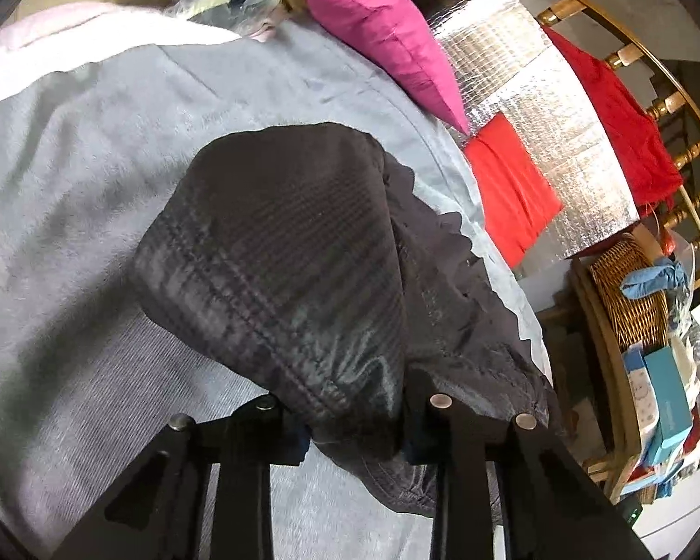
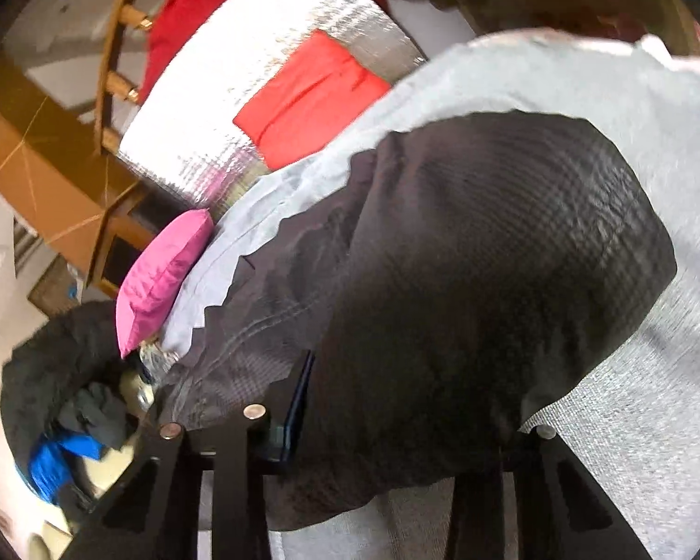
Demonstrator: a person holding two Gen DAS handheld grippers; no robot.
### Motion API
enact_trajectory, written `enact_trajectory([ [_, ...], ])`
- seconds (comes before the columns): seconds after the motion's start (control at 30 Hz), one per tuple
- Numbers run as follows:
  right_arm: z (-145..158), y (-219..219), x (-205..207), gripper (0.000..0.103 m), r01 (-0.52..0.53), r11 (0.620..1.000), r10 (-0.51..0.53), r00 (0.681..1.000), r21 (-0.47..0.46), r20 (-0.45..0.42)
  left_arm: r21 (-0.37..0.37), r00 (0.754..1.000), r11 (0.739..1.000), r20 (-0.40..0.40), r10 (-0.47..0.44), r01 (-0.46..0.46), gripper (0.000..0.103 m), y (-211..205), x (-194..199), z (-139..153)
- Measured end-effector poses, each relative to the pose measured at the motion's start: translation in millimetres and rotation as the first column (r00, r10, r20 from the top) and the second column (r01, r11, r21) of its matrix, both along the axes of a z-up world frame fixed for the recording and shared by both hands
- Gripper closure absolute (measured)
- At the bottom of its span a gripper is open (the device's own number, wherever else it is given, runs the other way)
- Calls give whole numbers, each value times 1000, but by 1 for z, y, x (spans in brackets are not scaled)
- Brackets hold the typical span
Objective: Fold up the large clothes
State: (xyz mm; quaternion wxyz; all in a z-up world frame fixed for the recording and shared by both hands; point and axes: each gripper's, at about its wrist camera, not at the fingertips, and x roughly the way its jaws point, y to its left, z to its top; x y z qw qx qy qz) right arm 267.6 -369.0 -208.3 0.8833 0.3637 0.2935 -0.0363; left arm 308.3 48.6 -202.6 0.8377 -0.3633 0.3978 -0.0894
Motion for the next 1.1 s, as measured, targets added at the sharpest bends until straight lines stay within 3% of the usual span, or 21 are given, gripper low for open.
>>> enact_trajectory([
  [0.17, -1, 1, -8, 63, -14, 1000, 15, 1000, 1, -14, 37, 1000, 999, -25, -9, 10, 72, -3, -4, -1],
  [0.23, -10, -3, -1, 63, -19, 1000, 20, 998, 20, -54, 32, 997, 999, -80, 2, 1, 58, -5, 6, -13],
  [0.33, -28, -14, 6, 57, -5, 992, 18, 994, 127, -104, -21, 987, 999, -160, 28, -31, 38, 3, 14, -27],
  [0.53, -34, -37, -2, 48, -12, 967, 44, 992, 254, -122, -50, 984, 998, -176, 34, -43, 35, 19, 15, -24],
  [0.7, -53, -80, -28, 47, 44, 865, 19, 993, 500, -119, -122, 980, 992, -200, 18, -43, 31, 39, 15, -31],
  [0.87, -73, -102, -37, 47, 107, 803, -42, 991, 587, -124, -128, 983, 991, -183, 13, -37, 31, 37, 18, -34],
  [0.93, -74, -102, -37, 47, 117, 813, -61, 991, 570, -117, -117, 985, 992, -173, 24, -45, 33, 35, 18, -34],
  [1.1, -44, -87, -41, 50, 125, 912, -103, 992, 390, -77, -43, 992, 998, -120, 30, -35, 39, 25, 20, -19],
])
